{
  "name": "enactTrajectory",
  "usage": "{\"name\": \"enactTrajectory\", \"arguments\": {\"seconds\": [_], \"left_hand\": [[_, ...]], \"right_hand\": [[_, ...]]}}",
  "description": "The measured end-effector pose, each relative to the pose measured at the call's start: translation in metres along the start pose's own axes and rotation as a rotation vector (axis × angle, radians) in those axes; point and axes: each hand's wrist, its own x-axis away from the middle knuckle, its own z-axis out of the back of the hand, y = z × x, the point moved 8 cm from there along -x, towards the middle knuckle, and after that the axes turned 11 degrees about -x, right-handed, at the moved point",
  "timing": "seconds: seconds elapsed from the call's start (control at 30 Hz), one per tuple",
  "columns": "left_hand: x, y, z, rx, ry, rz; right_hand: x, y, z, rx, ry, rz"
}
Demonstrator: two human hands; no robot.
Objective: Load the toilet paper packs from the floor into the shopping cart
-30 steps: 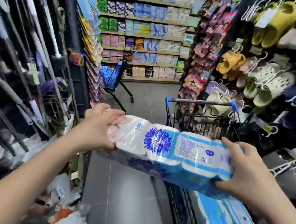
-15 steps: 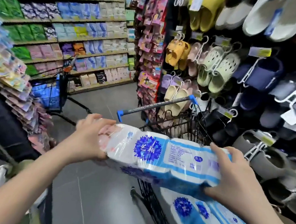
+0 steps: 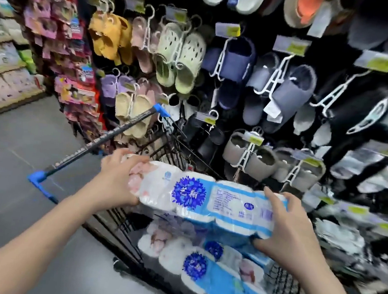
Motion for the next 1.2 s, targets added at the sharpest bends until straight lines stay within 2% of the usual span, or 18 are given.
{"name": "enactTrajectory", "arguments": {"seconds": [0.2, 0.33, 0.43, 0.73, 0.9, 1.2], "left_hand": [[-0.070, 0.020, -0.062, -0.022, -0.090, -0.205], [-0.089, 0.029, -0.101, -0.023, -0.173, -0.257], [-0.092, 0.039, -0.125, -0.021, -0.247, -0.255], [-0.095, 0.055, -0.180, -0.009, -0.330, -0.208], [-0.094, 0.058, -0.211, -0.045, -0.433, -0.194], [-0.093, 0.044, -0.261, -0.115, -0.492, -0.187]], "right_hand": [[0.011, 0.034, -0.020, -0.009, 0.044, -0.194], [0.014, 0.053, -0.038, -0.021, 0.040, -0.281], [0.013, 0.068, -0.053, -0.031, 0.028, -0.329], [0.003, 0.116, -0.101, -0.031, -0.040, -0.430], [-0.003, 0.138, -0.130, -0.055, -0.133, -0.492], [-0.010, 0.164, -0.176, -0.104, -0.226, -0.572]]}}
